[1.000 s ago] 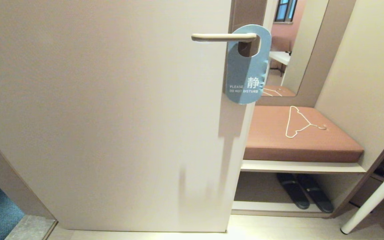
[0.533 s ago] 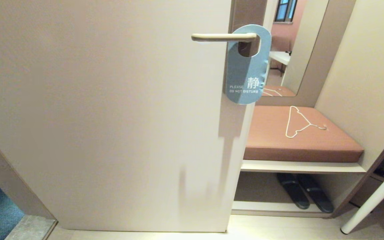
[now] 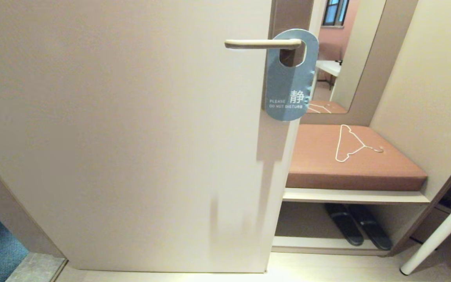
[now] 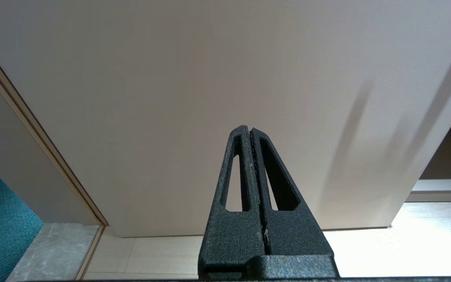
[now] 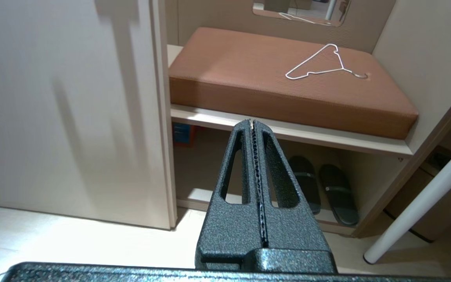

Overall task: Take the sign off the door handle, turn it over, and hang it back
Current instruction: Take down the sign

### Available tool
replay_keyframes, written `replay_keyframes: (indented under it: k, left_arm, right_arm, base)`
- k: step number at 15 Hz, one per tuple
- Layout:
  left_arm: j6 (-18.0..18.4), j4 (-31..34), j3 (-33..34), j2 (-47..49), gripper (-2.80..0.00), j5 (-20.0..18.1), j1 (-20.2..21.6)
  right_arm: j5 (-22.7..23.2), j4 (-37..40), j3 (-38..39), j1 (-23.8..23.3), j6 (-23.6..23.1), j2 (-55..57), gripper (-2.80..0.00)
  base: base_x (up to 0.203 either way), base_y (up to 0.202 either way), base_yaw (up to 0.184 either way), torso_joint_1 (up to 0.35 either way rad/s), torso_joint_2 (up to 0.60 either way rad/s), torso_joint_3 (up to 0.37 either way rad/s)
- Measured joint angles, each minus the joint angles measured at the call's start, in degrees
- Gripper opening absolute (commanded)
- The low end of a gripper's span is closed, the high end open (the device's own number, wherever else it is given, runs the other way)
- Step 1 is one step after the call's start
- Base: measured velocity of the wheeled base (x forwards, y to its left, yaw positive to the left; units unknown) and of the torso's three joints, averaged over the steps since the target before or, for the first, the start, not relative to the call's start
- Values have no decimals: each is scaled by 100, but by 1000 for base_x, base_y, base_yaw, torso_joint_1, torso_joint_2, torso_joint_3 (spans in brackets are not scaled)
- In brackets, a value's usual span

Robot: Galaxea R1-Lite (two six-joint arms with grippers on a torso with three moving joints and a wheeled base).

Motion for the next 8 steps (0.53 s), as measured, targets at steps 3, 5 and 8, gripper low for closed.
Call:
replay_keyframes:
  k: [3,5,8]
  left_arm:
    - [-5,0,0,0,-280,0,0]
    - [-5,0,0,0,-280,0,-1]
    - [-2,0,0,0,-280,0,-1]
  right_arm:
    - [15,408,-506,2,2,38,-280]
    - [10,396,-751,2,10,288,-280]
    - [10,-68,-1144,18,106,1265,-280]
  base:
    - [0,0,0,0,0,0]
    - [0,0,0,0,0,0]
    - [0,0,0,0,0,0]
